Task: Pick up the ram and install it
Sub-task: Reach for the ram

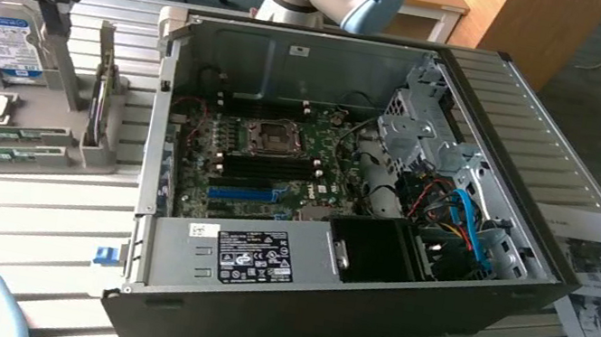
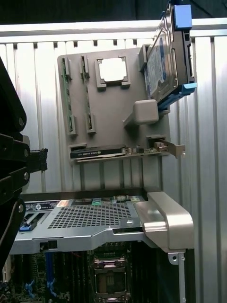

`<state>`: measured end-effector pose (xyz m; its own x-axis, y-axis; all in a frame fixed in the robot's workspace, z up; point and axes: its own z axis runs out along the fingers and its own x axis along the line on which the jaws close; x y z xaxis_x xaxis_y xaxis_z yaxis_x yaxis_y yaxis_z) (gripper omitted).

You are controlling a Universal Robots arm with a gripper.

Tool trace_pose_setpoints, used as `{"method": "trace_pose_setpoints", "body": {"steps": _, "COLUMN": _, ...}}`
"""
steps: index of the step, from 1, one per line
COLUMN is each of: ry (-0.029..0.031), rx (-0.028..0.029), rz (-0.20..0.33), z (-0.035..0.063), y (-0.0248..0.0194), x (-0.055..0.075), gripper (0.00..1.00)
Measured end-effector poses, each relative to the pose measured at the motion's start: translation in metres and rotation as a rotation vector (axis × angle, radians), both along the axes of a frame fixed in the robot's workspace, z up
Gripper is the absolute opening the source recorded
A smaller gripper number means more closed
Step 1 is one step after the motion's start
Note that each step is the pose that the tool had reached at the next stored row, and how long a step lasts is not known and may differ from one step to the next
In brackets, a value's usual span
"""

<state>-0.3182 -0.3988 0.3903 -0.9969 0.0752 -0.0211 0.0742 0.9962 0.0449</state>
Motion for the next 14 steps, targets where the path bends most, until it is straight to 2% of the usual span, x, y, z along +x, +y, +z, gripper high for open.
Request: {"method": "trace_pose_setpoints", "body": {"steps": 14, "ry": 0.0001, "rx": 0.0000, "rz": 0.000, "z": -0.0006, "y": 0.0000, "x": -0.031, "gripper": 0.09}}
